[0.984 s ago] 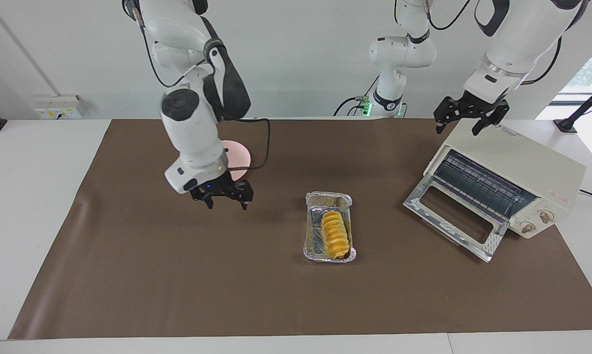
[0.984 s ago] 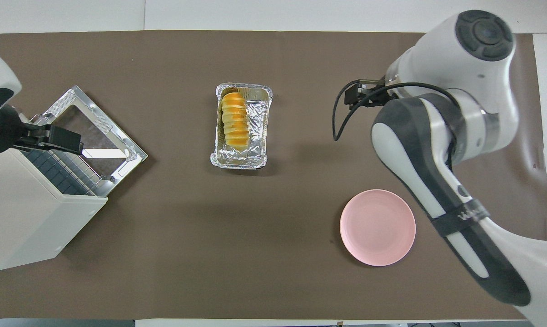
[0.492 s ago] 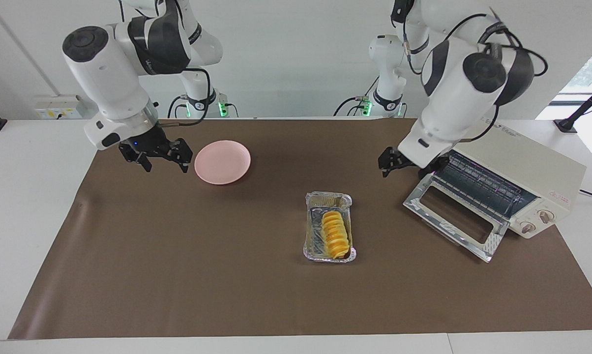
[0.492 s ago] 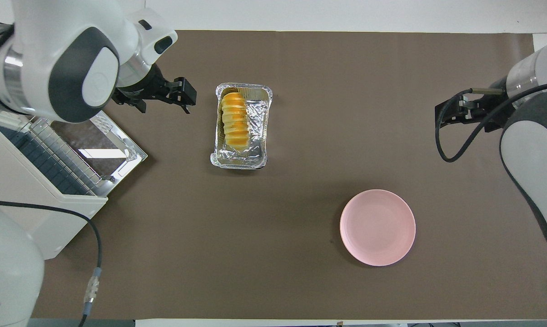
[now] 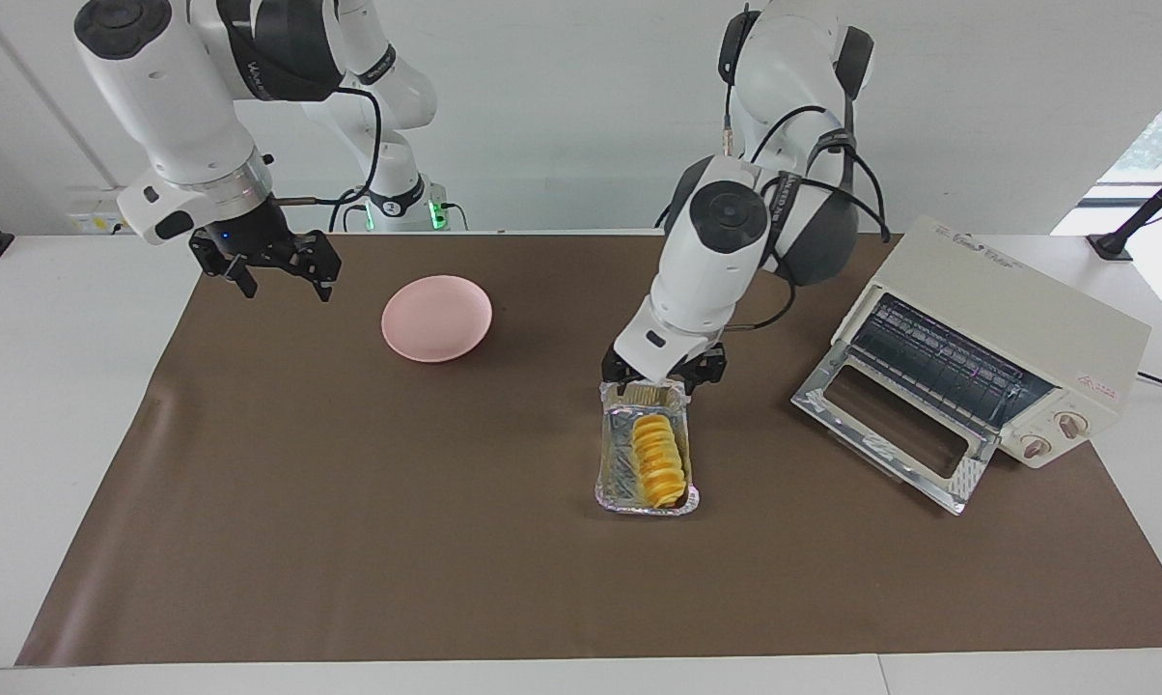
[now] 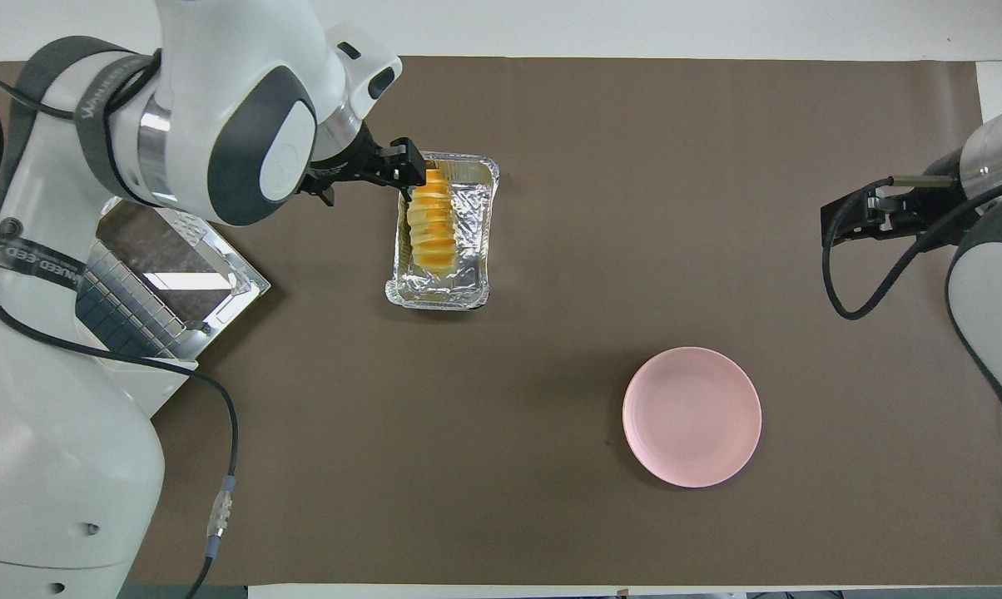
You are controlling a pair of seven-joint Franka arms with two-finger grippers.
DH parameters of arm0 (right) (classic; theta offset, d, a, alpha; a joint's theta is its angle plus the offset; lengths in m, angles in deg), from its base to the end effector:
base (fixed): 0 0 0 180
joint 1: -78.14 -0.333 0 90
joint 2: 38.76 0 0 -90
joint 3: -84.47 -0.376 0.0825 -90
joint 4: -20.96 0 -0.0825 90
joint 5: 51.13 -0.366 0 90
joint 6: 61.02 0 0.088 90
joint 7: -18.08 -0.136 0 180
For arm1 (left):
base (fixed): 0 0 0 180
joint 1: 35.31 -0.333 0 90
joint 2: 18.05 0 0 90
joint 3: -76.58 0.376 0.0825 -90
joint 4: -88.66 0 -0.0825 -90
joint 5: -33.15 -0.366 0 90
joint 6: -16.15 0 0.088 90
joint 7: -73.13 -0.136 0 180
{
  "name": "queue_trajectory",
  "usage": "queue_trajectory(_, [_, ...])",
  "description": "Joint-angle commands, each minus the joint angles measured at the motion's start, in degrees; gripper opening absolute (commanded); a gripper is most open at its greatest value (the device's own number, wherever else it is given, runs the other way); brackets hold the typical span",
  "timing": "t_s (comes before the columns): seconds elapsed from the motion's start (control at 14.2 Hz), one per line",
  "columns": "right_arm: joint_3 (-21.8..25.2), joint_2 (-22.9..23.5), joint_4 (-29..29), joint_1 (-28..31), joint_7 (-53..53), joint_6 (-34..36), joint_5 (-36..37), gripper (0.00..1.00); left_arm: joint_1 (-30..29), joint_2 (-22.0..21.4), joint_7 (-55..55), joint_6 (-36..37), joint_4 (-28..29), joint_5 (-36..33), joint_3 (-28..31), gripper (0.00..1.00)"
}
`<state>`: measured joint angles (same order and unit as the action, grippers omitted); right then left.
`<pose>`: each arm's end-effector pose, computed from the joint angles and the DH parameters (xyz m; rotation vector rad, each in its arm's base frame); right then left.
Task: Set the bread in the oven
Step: 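Grasp the foil tray edge with the left gripper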
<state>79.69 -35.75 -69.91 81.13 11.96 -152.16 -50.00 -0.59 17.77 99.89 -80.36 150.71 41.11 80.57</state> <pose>0.5541 0.0133 0.6218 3.1200 -0.1166 -0.0726 0.6235 -0.4094 0.4844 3.0643 -0.0991 -0.1022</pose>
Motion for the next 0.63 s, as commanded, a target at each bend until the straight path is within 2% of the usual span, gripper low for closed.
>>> queue_trajectory(0.0, [-0.93, -0.72, -0.71, 1.93, 2.60, 1.67, 0.72, 1.00, 1.75, 4.77, 1.10, -4.29, -0.71, 0.05, 1.45, 1.00])
queue_trajectory(0.28, [-0.93, -1.08, -1.07, 2.10, 2.34, 2.37, 0.63, 1.00, 3.42, 6.55, 1.01, -9.64, 1.83, -0.04, 1.89, 1.00])
queue_trajectory(0.42, [-0.93, -1.08, -1.24, 2.10, 2.43, 2.29, 0.63, 1.00, 4.29, 9.70, 1.10, -12.46, 1.58, -0.30, 1.98, 1.00])
queue_trajectory(0.56, [-0.93, -1.43, -1.42, 2.02, 2.52, 2.37, 0.63, 1.00, 5.00, 9.54, 2.41, -12.04, 1.93, -0.66, 2.33, 1.00])
